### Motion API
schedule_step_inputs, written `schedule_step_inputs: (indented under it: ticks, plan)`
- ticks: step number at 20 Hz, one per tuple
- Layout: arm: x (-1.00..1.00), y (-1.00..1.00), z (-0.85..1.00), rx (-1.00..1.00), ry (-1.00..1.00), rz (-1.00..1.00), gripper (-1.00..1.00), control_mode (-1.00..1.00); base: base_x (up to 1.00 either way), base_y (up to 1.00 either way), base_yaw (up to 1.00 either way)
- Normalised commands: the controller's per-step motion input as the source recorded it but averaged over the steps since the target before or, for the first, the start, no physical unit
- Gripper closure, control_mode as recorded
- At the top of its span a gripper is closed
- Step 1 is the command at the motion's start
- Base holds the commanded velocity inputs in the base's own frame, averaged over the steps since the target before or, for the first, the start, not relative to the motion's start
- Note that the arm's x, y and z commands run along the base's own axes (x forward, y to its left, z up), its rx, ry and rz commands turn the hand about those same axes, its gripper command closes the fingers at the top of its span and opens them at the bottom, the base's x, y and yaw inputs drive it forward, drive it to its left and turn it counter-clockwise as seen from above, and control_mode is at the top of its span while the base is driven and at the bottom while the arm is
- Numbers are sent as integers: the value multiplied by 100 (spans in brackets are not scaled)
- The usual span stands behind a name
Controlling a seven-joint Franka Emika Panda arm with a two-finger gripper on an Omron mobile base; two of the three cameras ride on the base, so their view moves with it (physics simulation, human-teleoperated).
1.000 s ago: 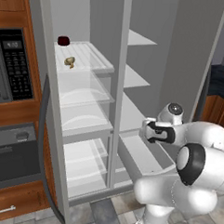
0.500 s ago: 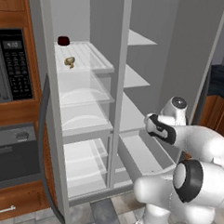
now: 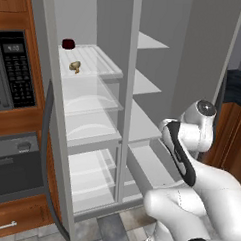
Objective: Take the pear and mushroom from the fridge shelf and place them in the freezer drawer to begin freezing them.
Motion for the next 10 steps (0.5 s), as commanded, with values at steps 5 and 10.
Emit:
schedule_step_inputs:
  ticks: [5,10]
  plan:
    - [-29,51,85,0,-17,9,-100,-100,0,0,0]
    - [-9,63,68,0,-15,6,-100,-100,0,0,0]
